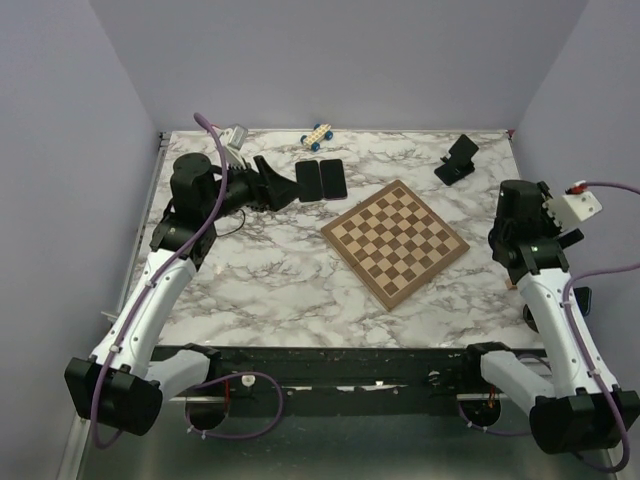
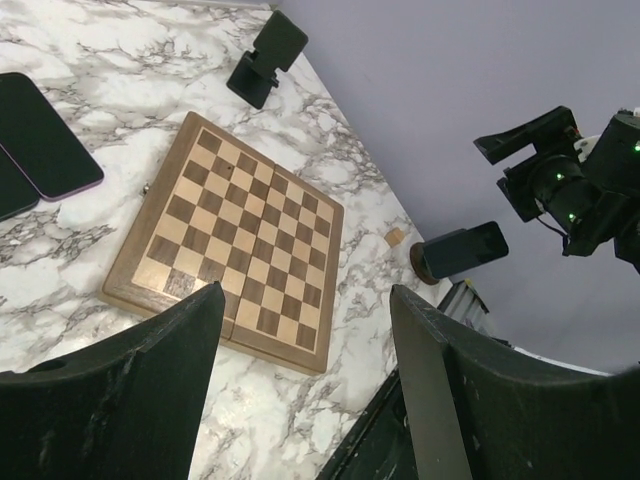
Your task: Remove the phone from the phone stand
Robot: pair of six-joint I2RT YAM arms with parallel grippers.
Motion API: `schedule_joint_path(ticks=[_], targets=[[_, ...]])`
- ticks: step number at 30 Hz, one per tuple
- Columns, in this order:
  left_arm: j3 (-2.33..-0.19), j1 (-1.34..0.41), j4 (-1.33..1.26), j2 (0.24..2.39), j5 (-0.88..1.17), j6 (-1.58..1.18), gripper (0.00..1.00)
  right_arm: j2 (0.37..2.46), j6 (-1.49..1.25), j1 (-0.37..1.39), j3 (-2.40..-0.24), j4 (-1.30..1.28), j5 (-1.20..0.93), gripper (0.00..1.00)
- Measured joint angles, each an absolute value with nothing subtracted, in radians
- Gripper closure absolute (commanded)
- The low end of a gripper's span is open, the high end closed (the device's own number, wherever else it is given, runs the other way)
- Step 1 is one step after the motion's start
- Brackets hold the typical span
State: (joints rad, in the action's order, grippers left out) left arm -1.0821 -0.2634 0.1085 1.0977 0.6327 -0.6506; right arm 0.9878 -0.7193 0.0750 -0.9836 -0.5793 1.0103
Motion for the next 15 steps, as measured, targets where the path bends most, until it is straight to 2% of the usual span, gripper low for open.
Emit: schedule_joint_path(ticks=[5,6,8,15], targets=[[-1.082,-0.3,0.109,1.098,0.63,-0.651,0.25,0.89,-0.822,0.015,-0.926,-0.651,1.045,0.12],[-1.082,-0.307,0.109,1.098,0.63,-0.651,0.24,0.876,-0.842,0.002,-0.922,-0.667,1.054,0.02],[-1.082,-0.323,0.109,1.098,0.63,-0.651,0.25,0.875,-0.892,-0.016,-0.923,-0.702,1.073,0.0],[-1.082,-0.367,0.109,1.098,0.626,-0.648,0.25,1.035,-1.233,-0.056,-0.916,-0.982,1.087,0.0]])
